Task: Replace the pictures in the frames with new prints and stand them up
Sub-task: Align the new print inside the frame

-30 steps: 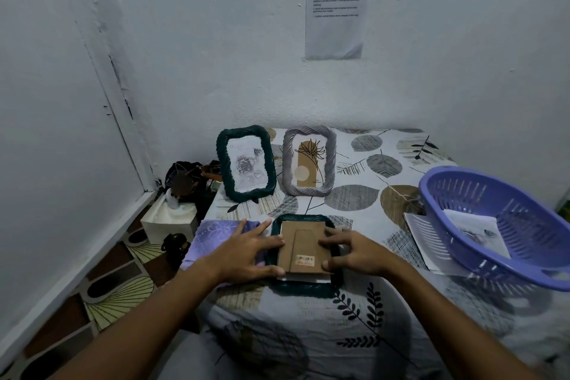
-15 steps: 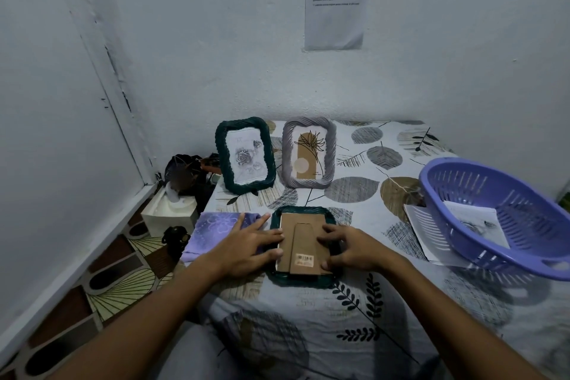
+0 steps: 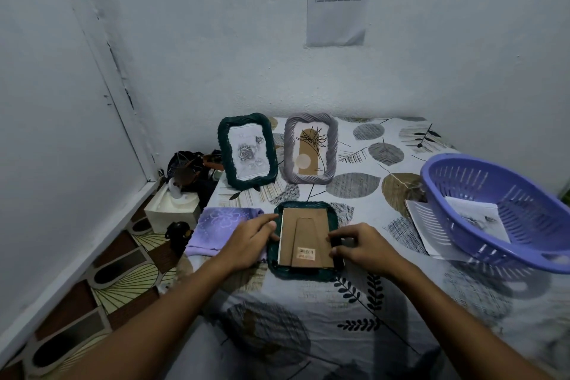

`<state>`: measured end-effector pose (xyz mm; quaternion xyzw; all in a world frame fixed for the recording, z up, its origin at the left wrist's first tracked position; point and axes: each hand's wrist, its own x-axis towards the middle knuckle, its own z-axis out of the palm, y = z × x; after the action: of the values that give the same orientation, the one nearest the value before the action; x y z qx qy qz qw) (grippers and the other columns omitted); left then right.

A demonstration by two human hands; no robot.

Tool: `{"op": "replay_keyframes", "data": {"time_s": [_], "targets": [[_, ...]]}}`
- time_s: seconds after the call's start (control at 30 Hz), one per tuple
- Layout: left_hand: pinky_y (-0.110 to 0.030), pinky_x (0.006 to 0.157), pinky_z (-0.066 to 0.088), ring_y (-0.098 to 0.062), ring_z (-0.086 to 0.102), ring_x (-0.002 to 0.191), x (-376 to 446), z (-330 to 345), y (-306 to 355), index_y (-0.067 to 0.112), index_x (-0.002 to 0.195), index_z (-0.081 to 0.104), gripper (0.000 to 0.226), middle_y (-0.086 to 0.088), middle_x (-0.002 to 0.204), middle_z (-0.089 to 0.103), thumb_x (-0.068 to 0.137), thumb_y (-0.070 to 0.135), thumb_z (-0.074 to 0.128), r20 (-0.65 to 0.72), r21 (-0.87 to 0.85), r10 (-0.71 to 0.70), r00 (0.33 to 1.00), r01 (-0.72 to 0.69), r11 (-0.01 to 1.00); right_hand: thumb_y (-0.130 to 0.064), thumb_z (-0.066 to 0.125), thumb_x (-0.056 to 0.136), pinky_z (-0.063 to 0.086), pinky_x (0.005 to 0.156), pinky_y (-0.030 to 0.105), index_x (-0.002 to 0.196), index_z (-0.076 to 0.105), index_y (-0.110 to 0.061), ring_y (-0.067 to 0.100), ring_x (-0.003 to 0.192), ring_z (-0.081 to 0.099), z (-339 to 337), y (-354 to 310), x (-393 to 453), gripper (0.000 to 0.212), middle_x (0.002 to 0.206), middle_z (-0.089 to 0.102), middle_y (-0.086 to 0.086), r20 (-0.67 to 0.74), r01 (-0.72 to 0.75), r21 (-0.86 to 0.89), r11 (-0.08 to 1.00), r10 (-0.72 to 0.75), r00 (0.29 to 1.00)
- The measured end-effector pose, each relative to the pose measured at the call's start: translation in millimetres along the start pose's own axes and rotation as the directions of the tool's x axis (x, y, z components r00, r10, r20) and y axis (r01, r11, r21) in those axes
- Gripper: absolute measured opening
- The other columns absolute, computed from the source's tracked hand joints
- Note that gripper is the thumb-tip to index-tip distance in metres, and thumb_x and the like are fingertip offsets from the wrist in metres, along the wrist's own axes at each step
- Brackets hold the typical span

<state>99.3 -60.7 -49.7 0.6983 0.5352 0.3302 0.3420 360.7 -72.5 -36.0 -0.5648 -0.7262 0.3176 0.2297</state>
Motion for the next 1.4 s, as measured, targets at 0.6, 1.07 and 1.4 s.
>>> {"op": "replay_keyframes", "data": {"time_s": [0.6,1.07,1.4], "targets": [[-0.045,0.099,0.042,-0.015,0.064,0.09,-12,9,13,0.028,0.086,0.062,0.025,0.007,0.082,0.072,0.101,0.031,0.042,-0.091,0.086,-0.083,0.992,0.091,0.992,-0.003,0.063,0.084,0.042,0.095,0.017,0.115,0.068,-0.006,0.015,0.113,0.06,16,-6,-20,0.032,0.121,0.066,0.007,-0.078,0.015,-0.024,1.0,-0.017,0.997],[-0.056,0.115,-0.002,-0.017,0.047,0.128,-10,4,20,0.015,0.104,0.073,0.049,0.002,0.117,0.068,0.08,0.046,0.043,0.105,0.506,0.048,0.993,-0.095,0.857,-0.036,0.066,0.085,0.035,0.109,0.043,0.133,0.055,-0.022,0.023,0.137,0.035,10,-10,4,0.051,0.152,0.037,0.0,0.105,0.045,-0.372,0.927,-0.006,0.994],[-0.057,0.102,0.037,-0.018,0.058,0.097,21,-16,8,0.018,0.092,0.076,0.032,0.001,0.093,0.072,0.079,0.032,0.051,0.042,0.509,0.159,0.986,-0.158,0.846,-0.017,0.065,0.087,0.045,0.091,0.027,0.113,0.069,-0.011,0.018,0.108,0.059,0,-9,17,0.027,0.118,0.066,0.005,-0.132,0.075,-0.232,0.97,-0.107,0.985]]}}
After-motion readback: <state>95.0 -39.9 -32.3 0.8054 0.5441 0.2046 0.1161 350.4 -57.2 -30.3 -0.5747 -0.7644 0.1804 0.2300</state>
